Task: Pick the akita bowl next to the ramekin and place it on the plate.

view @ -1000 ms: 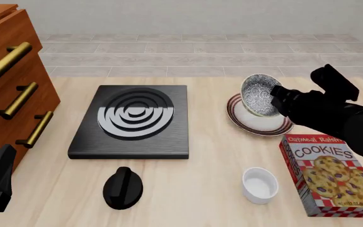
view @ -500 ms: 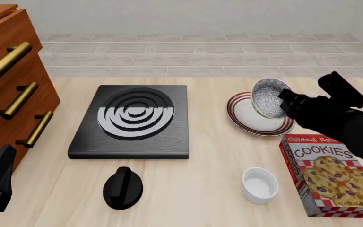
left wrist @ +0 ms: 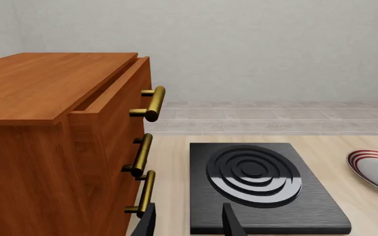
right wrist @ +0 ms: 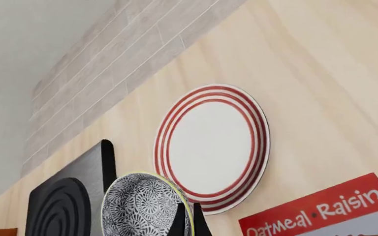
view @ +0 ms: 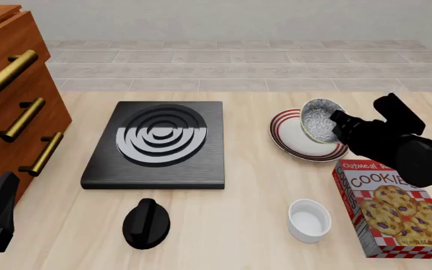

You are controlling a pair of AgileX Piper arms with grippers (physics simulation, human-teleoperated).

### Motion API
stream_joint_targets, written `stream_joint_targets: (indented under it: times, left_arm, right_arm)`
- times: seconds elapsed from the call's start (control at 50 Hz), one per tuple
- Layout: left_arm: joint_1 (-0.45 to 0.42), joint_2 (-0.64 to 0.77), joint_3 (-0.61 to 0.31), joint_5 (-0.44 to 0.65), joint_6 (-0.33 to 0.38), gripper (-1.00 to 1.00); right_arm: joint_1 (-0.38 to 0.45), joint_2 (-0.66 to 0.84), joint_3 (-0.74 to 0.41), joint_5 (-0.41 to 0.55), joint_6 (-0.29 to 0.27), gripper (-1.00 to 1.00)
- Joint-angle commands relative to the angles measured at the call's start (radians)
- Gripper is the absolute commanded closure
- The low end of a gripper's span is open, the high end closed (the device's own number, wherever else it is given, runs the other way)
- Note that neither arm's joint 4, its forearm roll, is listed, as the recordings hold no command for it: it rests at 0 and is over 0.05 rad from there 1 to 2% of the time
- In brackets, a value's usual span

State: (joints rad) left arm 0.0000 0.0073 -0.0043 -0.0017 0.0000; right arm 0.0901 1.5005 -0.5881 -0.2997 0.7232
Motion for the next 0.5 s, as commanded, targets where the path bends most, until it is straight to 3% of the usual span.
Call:
stream_joint_targets:
  times: [0.02,0.5]
  left_arm:
    - [0.000,0.000,0.000,0.000,0.000,-1.00]
    - [0.000,0.000,0.000,0.000,0.000,-1.00]
  right_arm:
    - [-0.010,0.055,-0.026,-0.032,0.015,1.00]
    - [-0.029,0.182,-0.080,-0.083,0.027,1.00]
